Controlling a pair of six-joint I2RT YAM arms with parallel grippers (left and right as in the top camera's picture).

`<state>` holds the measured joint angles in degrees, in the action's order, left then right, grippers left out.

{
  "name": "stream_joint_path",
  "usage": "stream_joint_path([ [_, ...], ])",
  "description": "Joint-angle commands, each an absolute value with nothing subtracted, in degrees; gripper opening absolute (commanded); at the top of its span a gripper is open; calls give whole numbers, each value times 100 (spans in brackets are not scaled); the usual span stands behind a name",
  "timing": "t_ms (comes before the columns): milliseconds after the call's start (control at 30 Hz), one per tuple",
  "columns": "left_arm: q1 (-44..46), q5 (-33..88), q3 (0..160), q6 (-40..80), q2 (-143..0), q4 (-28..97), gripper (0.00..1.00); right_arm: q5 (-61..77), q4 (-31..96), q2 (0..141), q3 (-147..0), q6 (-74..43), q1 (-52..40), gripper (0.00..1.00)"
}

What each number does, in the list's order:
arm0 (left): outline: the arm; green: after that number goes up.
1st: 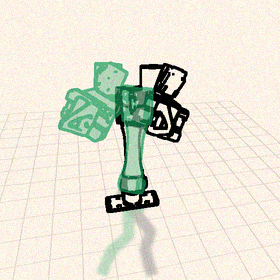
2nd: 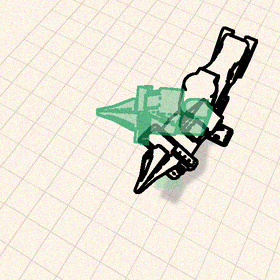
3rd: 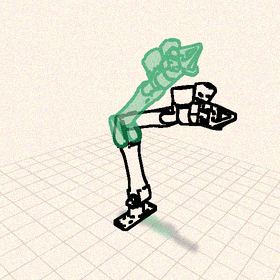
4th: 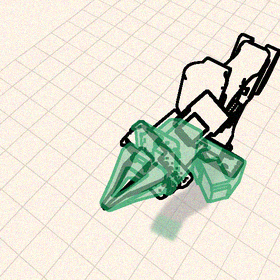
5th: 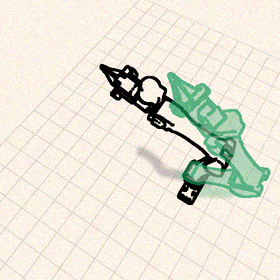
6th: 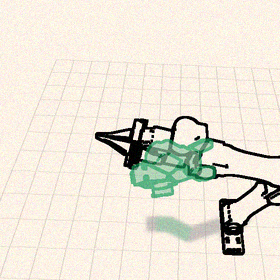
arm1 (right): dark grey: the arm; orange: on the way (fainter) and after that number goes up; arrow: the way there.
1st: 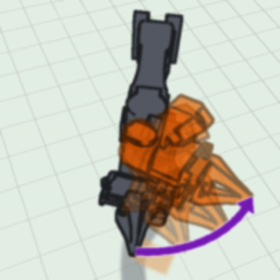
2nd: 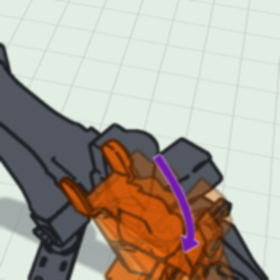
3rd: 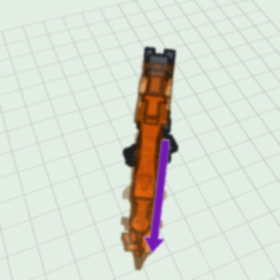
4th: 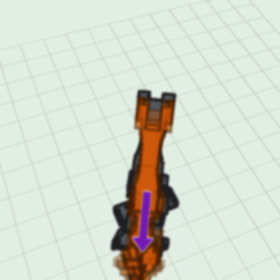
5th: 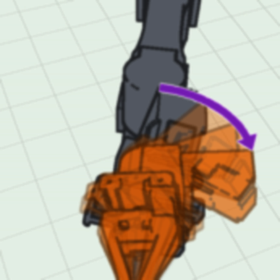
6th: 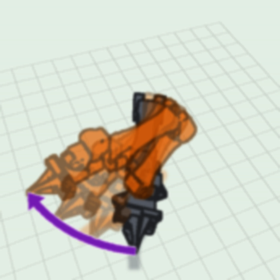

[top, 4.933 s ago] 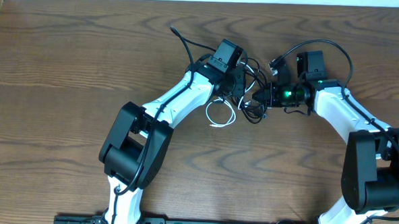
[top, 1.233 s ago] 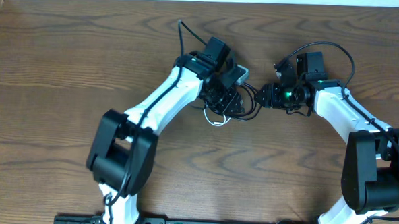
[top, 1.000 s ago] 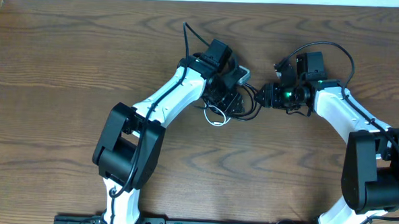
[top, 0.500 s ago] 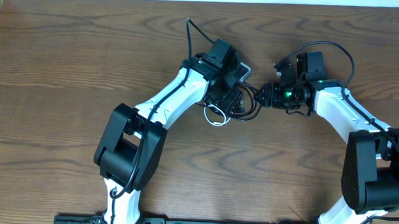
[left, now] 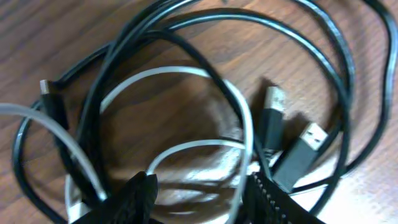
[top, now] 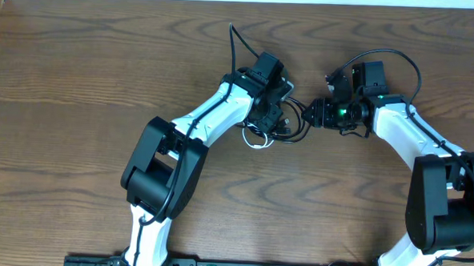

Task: Untangle cables

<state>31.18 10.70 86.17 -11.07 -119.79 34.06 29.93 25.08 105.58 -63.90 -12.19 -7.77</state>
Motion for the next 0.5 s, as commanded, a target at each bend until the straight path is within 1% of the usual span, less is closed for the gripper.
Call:
stream_joint_path([
  [0,3109,786,8558,-1223,-12053,3417,45,2989,2512,10512,-6361,-1221,-751,53],
  [100,3111,790,8534,-1223,-12062,3420,33,2991,2517,10512,-6361,-1221,-751,52],
  [167,3127,819,8527,-1221,-12062,3450,29,2991,2517,10512,-6361,-1221,-751,53],
  [233,3144,829,8527,-1221,-12062,3483,19,2993,2517,10512,-6361,-1221,-751,53],
  [267,3148,829,8527,-1221,-12062,3485,11,2993,2515,10512,-6361,-1221,-755,54],
  [300,3148,829,8530,-1221,-12057,3481,8,2995,2515,10512,-6361,-1223,-762,54],
  [400,3148,829,8584,-1166,-11948,3514,7,3037,2510,10512,-6361,-1280,-790,53],
  [467,3148,829,8691,-926,-11749,3621,8,3035,2502,10512,-6361,-1284,-836,53],
])
